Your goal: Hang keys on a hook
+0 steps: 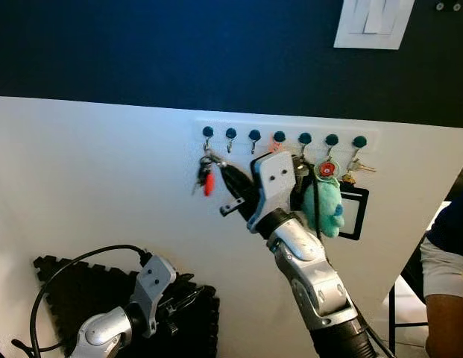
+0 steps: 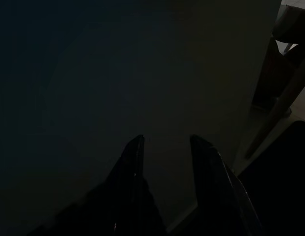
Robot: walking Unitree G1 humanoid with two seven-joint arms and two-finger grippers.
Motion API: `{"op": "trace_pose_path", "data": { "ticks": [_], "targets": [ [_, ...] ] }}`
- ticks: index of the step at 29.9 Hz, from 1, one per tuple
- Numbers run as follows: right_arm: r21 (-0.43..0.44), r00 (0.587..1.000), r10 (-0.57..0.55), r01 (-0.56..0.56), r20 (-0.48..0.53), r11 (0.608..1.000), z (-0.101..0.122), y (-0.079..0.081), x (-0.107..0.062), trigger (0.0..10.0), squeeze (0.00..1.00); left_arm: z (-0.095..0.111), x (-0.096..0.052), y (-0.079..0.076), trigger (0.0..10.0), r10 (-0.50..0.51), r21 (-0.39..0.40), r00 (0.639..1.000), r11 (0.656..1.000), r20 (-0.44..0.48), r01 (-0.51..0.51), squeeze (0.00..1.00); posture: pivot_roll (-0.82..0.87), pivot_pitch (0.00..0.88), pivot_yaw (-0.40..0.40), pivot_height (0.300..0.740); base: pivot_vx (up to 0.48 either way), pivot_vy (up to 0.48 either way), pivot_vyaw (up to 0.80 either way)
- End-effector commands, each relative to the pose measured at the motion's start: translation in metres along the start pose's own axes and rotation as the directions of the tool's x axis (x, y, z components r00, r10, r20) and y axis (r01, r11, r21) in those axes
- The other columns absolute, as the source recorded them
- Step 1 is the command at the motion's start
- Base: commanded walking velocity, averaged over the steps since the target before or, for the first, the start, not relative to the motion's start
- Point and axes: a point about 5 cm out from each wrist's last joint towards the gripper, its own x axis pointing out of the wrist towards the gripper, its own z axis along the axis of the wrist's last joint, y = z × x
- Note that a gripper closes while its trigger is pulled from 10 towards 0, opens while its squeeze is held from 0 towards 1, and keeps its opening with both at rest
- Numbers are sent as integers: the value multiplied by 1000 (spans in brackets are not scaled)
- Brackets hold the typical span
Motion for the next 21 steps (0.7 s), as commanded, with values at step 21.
{"op": "trace_pose_path", "data": {
  "ticks": [21],
  "targets": [
    [41, 998, -14, 12, 56, 999, 2, -7, -2, 10000, 0, 2, 5, -4, 10000, -20, 7, 1000, 1000, 4, 20, 0, 78, 26, -5, 740, 0, 0, 0]
  ]
}}
